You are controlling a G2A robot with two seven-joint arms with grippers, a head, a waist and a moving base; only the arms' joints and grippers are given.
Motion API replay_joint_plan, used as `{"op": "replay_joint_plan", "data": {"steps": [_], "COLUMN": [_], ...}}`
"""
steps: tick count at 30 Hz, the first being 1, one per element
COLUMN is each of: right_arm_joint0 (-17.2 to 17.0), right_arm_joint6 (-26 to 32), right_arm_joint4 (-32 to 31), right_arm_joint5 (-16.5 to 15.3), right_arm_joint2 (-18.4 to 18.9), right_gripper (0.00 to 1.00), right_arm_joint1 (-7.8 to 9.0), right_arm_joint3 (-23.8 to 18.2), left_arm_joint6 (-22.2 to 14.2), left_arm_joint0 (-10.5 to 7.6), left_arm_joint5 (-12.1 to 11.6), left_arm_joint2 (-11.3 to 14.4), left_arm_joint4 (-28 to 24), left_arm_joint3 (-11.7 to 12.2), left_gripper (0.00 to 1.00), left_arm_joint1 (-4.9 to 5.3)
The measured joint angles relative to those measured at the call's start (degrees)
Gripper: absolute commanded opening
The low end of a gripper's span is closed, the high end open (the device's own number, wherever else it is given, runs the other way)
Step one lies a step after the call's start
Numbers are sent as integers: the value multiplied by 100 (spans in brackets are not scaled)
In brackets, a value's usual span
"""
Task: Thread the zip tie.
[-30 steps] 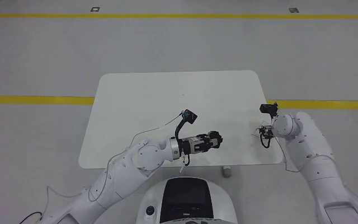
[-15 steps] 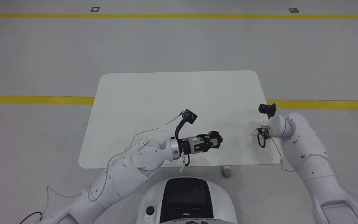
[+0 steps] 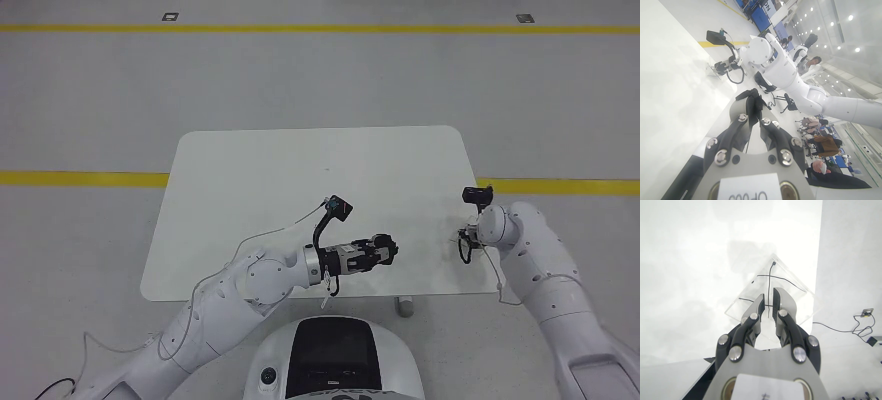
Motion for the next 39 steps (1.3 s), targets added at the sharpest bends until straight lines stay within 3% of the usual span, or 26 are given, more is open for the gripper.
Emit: {"op": "replay_joint_plan", "data": {"steps": [15,20,26,33,39], "right_arm_joint0": [184,221,228,30,-307], "right_arm_joint6": [-104,-115,-110,5,282], "right_arm_joint4": [6,13,-11,-113,154], "right_arm_joint5": [0,-7,-4,20,-353], "right_arm_joint2": [-108,-113,-95,167,691], "right_gripper": [11,0,0,0,0], "right_arm_joint1": [-96,-117,-130,-57,70], "right_arm_joint3": [346,410,421,15,-497], "left_arm_joint6": [0,0,0,0,0], "left_arm_joint0": [0,0,0,0,0], "left_arm_joint5": [0,0,0,0,0], "left_arm_joint2": [0,0,0,0,0], "left_arm_joint4": [0,0,0,0,0], "left_arm_joint3": [0,0,0,0,0], "left_gripper": [0,0,0,0,0], "left_arm_joint1": [0,0,0,0,0]}}
